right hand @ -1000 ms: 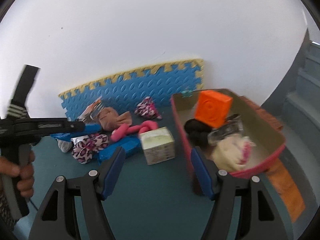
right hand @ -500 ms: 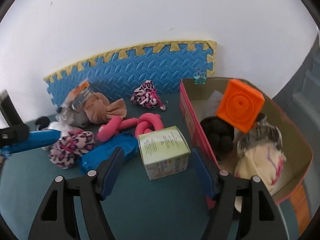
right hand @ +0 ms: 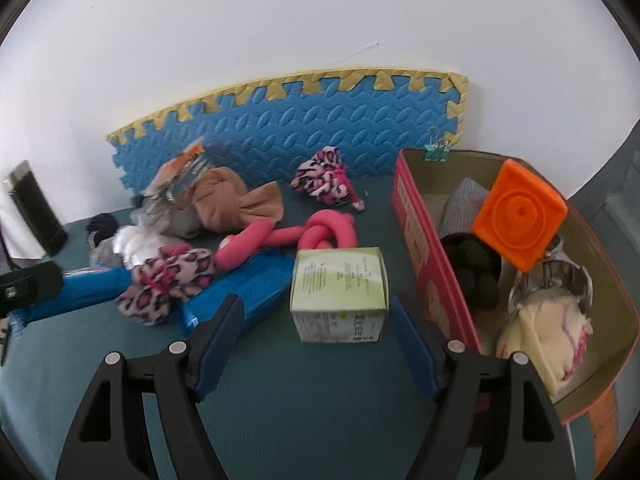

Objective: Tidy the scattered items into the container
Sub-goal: 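Grasp the pale green paper box with the right tool while the left tool holds the bag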

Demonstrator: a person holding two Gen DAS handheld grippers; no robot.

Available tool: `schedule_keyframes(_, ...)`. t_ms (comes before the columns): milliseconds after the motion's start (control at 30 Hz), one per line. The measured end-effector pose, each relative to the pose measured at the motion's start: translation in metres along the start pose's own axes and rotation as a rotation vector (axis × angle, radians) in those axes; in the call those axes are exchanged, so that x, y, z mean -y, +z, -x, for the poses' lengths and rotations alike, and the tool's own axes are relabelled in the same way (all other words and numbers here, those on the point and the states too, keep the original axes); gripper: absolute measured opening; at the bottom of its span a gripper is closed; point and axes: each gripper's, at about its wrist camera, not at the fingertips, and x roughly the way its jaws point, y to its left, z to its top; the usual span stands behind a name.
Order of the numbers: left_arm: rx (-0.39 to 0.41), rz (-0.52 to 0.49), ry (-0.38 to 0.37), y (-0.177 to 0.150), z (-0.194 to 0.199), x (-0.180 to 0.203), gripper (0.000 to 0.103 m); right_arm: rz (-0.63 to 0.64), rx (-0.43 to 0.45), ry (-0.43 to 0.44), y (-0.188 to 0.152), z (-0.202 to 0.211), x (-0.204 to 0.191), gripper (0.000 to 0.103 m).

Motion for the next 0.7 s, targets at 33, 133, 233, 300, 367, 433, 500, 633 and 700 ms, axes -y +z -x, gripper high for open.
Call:
schedule_keyframes(33,-0.001,0.002,-0.001,-0.001,0.000,-0.001,0.050,-0.010,-0.004,0.014,0.000,0.002,0.001,0.079)
schedule_keyframes(133,-0.004,0.010,-0.003,-0.003,0.000,-0.003,0.050,-0.044,-0.009,0.026,0.001,0.003,0.007,0.079)
schedule_keyframes(233,-0.005,0.017,-0.006,-0.004,0.002,-0.005,0.050,-0.014,-0.019,-0.071,0.005,-0.007,0.006,0.079)
schedule_keyframes(300,-0.004,0.018,-0.008,-0.005,0.003,-0.006,0.050,0.022,-0.021,-0.113,0.007,-0.014,0.002,0.079)
schedule_keyframes(367,-0.002,0.019,-0.010,-0.005,0.005,-0.007,0.050,0.063,-0.026,-0.153,0.007,-0.021,-0.004,0.079)
schedule_keyframes(433,0.001,0.020,-0.012,-0.005,0.006,-0.008,0.050,0.108,-0.038,-0.203,0.003,-0.026,-0.010,0.074)
schedule_keyframes(500,0.002,0.021,-0.014,-0.005,0.006,-0.009,0.050,0.140,-0.045,-0.234,-0.001,-0.027,-0.016,0.061)
schedule_keyframes(633,0.000,0.023,-0.023,-0.006,0.006,-0.009,0.050,0.137,-0.038,-0.208,-0.006,-0.019,-0.015,0.056)
schedule_keyframes(700,-0.001,0.022,-0.026,-0.007,0.006,-0.008,0.050,0.121,-0.024,-0.184,-0.006,-0.012,-0.014,0.056)
